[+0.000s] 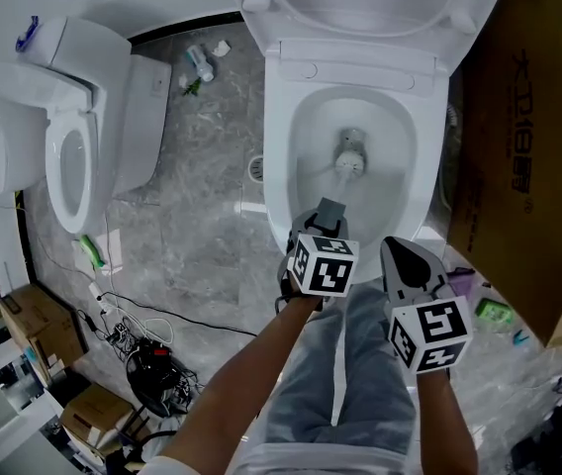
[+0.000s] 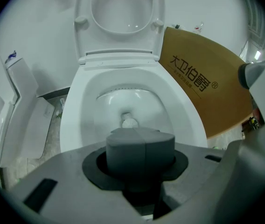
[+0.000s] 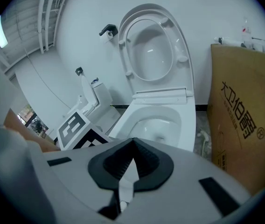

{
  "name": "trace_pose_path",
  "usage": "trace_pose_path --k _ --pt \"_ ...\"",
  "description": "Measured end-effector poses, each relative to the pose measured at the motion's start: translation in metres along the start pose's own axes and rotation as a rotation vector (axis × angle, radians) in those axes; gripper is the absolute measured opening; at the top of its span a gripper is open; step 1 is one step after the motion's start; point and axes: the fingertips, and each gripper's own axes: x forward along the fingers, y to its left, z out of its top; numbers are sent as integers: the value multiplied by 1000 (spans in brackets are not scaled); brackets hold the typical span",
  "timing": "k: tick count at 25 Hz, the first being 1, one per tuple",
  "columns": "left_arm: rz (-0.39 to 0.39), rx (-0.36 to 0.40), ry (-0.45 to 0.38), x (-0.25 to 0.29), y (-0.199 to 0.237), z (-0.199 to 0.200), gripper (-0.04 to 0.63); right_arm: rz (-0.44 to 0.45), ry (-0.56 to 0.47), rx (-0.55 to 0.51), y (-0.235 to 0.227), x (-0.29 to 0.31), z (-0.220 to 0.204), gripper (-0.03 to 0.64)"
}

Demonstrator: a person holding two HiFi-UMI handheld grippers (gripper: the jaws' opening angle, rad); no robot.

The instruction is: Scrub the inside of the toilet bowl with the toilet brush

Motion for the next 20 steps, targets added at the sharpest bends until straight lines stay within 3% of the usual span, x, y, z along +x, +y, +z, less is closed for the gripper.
trace_pose_path --k 11,20 --pt "-58 -41 -35 -68 -10 -37 158 -33 -38 -5 37 -33 10 -2" --pt "-96 -83 -201 -163 -8 -30 158 -56 -101 -30 91 -79 26 -2"
